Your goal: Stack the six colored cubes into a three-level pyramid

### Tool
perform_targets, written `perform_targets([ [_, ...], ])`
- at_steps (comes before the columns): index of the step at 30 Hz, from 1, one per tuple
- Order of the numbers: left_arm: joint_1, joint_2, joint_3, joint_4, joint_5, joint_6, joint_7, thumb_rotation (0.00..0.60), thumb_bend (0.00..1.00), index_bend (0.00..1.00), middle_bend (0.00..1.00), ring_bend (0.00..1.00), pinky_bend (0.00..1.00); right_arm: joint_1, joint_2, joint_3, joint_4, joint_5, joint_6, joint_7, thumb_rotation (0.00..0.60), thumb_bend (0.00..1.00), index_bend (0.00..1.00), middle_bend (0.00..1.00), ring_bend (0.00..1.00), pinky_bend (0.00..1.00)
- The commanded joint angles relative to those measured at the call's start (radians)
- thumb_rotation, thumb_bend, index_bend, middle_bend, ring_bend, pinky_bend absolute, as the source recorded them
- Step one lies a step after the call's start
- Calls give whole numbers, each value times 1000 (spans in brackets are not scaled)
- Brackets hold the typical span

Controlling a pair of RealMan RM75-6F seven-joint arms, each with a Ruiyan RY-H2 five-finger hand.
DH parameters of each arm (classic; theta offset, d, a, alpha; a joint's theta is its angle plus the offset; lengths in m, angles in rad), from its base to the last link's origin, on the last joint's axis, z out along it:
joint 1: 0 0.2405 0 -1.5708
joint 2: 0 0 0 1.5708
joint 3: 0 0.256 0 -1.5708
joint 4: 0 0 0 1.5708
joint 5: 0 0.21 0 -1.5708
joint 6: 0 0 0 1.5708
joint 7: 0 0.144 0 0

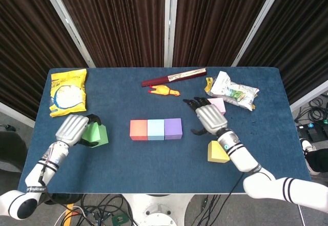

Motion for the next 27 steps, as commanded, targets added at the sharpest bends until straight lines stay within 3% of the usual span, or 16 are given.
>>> perform_targets([
  [1, -22, 41, -30, -51, 11, -7, -1, 600, 1, 398, 415, 846, 801, -82, 122, -23, -64, -75, 69, 55, 600, 128, 0, 142, 47, 87],
  [6, -91, 79, -88, -122, -56, -55, 51, 600, 1, 395, 412, 846, 801, -145, 218, -27, -92, -111, 117, 109, 600, 128, 0, 146, 47, 87],
  [11, -212, 69, -136, -159, -226, -129, 166, 600, 0, 389, 406, 846, 801, -182, 273, -24, -97, -133, 134, 150, 600, 129, 0, 149, 47, 87],
  [21, -470, -78, -144, -117, -588, -94, 440, 600, 0, 388, 404, 846, 802, -224, 299, -26, -78, -156, 134, 192, 600, 127, 0, 152, 47, 87],
  [27, -573, -152, -139, -78, -725, -75, 514, 600, 0, 388, 402, 847, 802, -243, 300, -23, -57, -166, 133, 225, 600, 128, 0, 152, 46, 87],
])
